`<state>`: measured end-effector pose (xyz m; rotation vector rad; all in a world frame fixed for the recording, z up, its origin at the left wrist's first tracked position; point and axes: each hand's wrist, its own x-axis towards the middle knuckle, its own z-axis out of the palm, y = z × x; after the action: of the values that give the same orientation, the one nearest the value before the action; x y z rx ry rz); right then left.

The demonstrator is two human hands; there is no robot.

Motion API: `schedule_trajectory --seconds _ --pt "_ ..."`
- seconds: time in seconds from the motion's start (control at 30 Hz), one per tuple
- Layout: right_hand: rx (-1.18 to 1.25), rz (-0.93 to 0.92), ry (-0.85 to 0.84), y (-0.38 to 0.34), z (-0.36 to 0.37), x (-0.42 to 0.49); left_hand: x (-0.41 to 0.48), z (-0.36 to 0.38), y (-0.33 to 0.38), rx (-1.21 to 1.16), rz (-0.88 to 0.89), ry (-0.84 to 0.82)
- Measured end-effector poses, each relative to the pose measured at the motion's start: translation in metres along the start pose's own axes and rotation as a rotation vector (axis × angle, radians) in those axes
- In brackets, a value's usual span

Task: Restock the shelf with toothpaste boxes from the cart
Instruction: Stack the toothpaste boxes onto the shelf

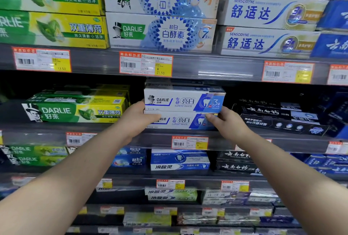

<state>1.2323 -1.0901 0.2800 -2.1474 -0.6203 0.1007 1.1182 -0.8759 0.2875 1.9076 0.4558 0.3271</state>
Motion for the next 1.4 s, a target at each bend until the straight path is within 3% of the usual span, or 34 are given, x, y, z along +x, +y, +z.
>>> schedule_trajectory --seconds 0.43,0.77,0.93,1.4 --pt "-0.123 -0.053 -0.141 0.0 -0.006 0.005 0.002 -0.004 0.0 -0.005 -0.001 -0.058" --pt "-0.119 -0.063 -0.093 0.002 -0.002 0.013 0.011 -0.008 -0.001 -0.008 -0.026 -0.102" --pt "-0.119 -0.087 -0.083 0.001 -0.001 0.02 0.026 -0.005 -0.005 0.031 -0.062 -0.047" --pt "-0.138 0.021 -0.067 -0.001 -0.001 0.04 0.048 0.003 -0.006 0.024 -0.094 -0.01"
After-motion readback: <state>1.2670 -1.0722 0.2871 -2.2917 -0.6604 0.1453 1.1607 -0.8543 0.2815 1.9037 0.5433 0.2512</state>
